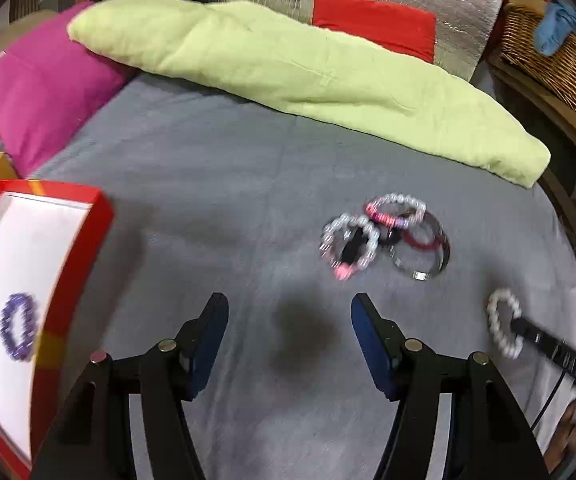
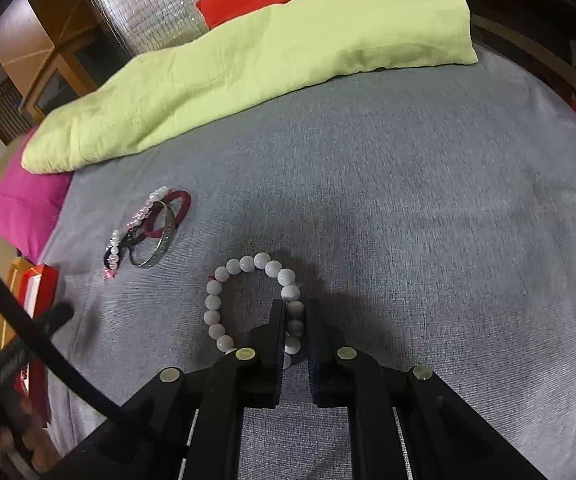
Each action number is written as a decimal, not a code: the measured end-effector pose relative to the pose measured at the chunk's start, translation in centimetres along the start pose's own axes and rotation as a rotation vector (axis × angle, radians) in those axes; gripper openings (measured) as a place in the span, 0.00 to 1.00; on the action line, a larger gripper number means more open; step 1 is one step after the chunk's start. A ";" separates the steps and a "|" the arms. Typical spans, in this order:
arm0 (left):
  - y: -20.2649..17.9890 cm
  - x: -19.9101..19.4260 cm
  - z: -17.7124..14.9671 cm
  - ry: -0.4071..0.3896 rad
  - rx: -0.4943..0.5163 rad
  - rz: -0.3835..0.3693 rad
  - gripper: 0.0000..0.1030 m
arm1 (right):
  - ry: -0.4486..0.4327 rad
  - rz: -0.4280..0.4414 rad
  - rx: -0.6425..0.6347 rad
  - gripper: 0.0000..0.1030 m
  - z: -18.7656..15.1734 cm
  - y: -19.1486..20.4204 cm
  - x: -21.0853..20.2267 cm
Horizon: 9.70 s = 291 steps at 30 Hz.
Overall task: Organize jewelry
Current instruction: 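Grasp the white beaded bracelet with the right gripper while the left grasps the pink-white bracelet, then carry the white and pink-white bracelets to the red box tray, then lower both bracelets into the tray and open both grippers, then withdraw both grippers from the tray back toward the remaining bangles, then grasp the black hair tie with the left gripper while the right grasps the metal bangle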
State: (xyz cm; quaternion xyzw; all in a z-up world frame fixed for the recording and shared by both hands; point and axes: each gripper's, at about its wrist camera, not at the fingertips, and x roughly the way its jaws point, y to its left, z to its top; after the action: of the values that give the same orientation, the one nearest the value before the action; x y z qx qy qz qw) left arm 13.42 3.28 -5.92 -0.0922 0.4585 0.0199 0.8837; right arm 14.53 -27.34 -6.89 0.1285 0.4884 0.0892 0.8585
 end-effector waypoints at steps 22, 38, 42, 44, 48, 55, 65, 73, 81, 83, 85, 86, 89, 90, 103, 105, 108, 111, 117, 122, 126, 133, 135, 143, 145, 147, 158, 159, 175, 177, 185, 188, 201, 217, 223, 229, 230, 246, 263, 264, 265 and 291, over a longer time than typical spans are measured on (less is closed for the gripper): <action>0.6 0.5 -1.1 0.019 0.035 -0.001 0.09 | -0.018 0.056 0.005 0.10 0.0 -0.4 0.3; -0.3 -4.2 -4.9 -0.032 0.057 -0.102 0.09 | -0.033 0.156 0.008 0.10 -0.5 0.4 -1.2; -0.5 -5.4 -6.4 -0.037 0.072 -0.115 0.09 | -0.041 0.185 0.011 0.10 -1.1 1.0 -2.4; -0.4 -5.8 -6.9 -0.039 0.074 -0.119 0.09 | -0.045 0.196 0.010 0.10 -1.7 1.3 -3.1; -0.4 -6.6 -7.7 -0.043 0.077 -0.129 0.09 | -0.046 0.204 0.001 0.10 -3.2 2.1 -4.6; -1.1 -8.3 -8.9 -0.055 0.088 -0.126 0.09 | -0.049 0.212 -0.018 0.10 -5.3 3.8 -6.9; -1.0 -10.9 -9.9 -0.086 0.098 -0.060 0.09 | -0.061 0.172 -0.120 0.10 -6.7 7.6 -8.9; 0.5 -12.4 -9.6 -0.115 0.066 -0.001 0.09 | -0.068 0.138 -0.188 0.10 -7.4 9.9 -9.7; 2.3 -13.1 -9.3 -0.131 0.032 0.014 0.09 | -0.063 0.123 -0.241 0.10 -7.7 11.9 -9.8; 2.8 -13.3 -9.2 -0.135 0.022 0.018 0.09 | -0.062 0.120 -0.253 0.10 -7.7 12.5 -9.8; 3.4 -13.5 -9.1 -0.141 0.011 0.024 0.09 | -0.062 0.119 -0.266 0.10 -7.7 13.2 -9.7; 3.7 -13.6 -9.0 -0.144 0.003 0.027 0.09 | -0.062 0.118 -0.272 0.10 -7.7 13.4 -9.7; 4.9 -14.0 -8.7 -0.155 -0.022 0.036 0.09 | -0.061 0.121 -0.293 0.10 -7.6 14.4 -9.7; 5.2 -14.2 -8.7 -0.159 -0.031 0.039 0.09 | -0.062 0.122 -0.302 0.10 -7.6 14.8 -9.7; 12.9 -15.9 -7.9 -0.208 -0.184 0.114 0.09 | -0.077 0.173 -0.392 0.10 -6.9 20.4 -10.2; 14.1 -16.0 -7.9 -0.210 -0.208 0.129 0.09 | -0.077 0.189 -0.402 0.10 -6.7 21.4 -10.1; 16.1 -16.0 -8.1 -0.209 -0.246 0.149 0.09 | -0.074 0.210 -0.427 0.10 -6.7 23.3 -9.8; 18.0 -15.8 -8.3 -0.202 -0.280 0.166 0.09 | -0.067 0.233 -0.453 0.10 -6.7 25.4 -9.3; 21.0 -14.8 -8.4 -0.178 -0.321 0.190 0.09 | -0.048 0.274 -0.515 0.10 -6.9 30.0 -7.7; 22.6 -14.1 -7.4 -0.173 -0.326 0.191 0.09 | -0.019 0.307 -0.548 0.10 -7.0 33.5 -5.9; 23.9 -13.4 -6.3 -0.167 -0.326 0.177 0.09 | 0.003 0.339 -0.563 0.10 -7.0 36.1 -4.4; 26.5 -11.5 -3.8 -0.147 -0.315 0.147 0.09 | 0.046 0.373 -0.573 0.10 -6.3 40.2 -0.6; 27.2 -10.9 -3.1 -0.143 -0.312 0.147 0.09 | 0.057 0.379 -0.562 0.10 -5.8 40.8 0.6; 29.2 -8.3 -1.3 -0.106 -0.307 0.175 0.09 | 0.121 0.375 -0.513 0.10 -4.1 41.7 5.4; 29.5 -7.8 -1.2 -0.094 -0.310 0.186 0.09 | 0.130 0.365 -0.517 0.10 -4.1 41.9 6.2; 29.7 -7.2 -1.2 -0.080 -0.309 0.203 0.09 | 0.137 0.352 -0.522 0.10 -4.1 42.1 7.0; 30.9 -4.9 -1.4 -0.011 -0.322 0.255 0.09 | 0.149 0.257 -0.547 0.10 -4.0 42.2 9.6; 31.0 -4.8 -1.4 -0.007 -0.321 0.259 0.09 | 0.149 0.250 -0.550 0.10 -4.0 42.2 9.6; 30.9 -4.7 -1.2 0.010 -0.303 0.287 0.09 | 0.150 0.188 -0.585 0.10 -4.2 42.5 10.0; 30.9 -4.9 -1.1 0.005 -0.304 0.287 0.09 | 0.148 0.183 -0.585 0.11 -4.2 42.5 10.0; 30.8 -5.0 -1.0 -0.001 -0.301 0.294 0.10 | 0.132 0.164 -0.576 0.11 -4.0 42.5 9.8; 30.9 -5.3 -1.0 -0.005 -0.306 0.299 0.27 | 0.136 0.171 -0.565 0.11 -3.9 42.2 9.7; 29.1 -9.0 -1.2 -0.079 -0.292 0.334 0.55 | 0.091 0.179 -0.544 0.18 -3.8 40.1 7.0; 18.0 -11.8 -2.8 -0.111 -0.175 0.277 0.63 | 0.015 0.167 -0.439 0.61 -4.7 29.6 0.7; 12.1 -10.8 -4.1 -0.092 -0.103 0.221 0.64 | 0.013 0.114 -0.348 0.64 -5.2 22.1 -0.3; 6.4 -8.8 -5.2 -0.054 -0.015 0.163 0.65 | 0.015 0.063 -0.241 0.64 -5.3 14.6 -1.0; 5.4 -8.3 -5.4 -0.048 0.000 0.153 0.65 | 0.014 0.058 -0.220 0.64 -5.2 13.5 -1.2; 4.0 -5.3 -6.7 -0.051 -0.017 0.079 0.65 | 0.007 0.036 -0.055 0.57 0.2 8.0 0.8; 3.5 -5.0 -6.8 -0.064 0.019 0.100 0.64 | 0.008 -0.067 -0.090 0.03 2.2 7.2 3.6; 3.3 -4.9 -6.8 -0.065 0.025 0.101 0.64 | 0.002 -0.060 -0.083 0.03 1.7 6.4 3.0; 3.2 -4.9 -6.8 -0.065 0.030 0.099 0.64 | -0.002 -0.057 -0.080 0.03 1.4 5.7 2.5; -5.7 4.4 2.7 0.049 0.231 0.013 0.05 | -0.044 0.097 -0.037 0.03 -0.7 2.3 0.3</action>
State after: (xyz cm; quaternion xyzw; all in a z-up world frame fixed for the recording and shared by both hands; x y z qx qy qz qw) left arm 18.82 -2.01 -7.11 0.0130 0.4797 -0.0296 0.8768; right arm 14.01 -24.95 -6.83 0.1383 0.4610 0.1370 0.8658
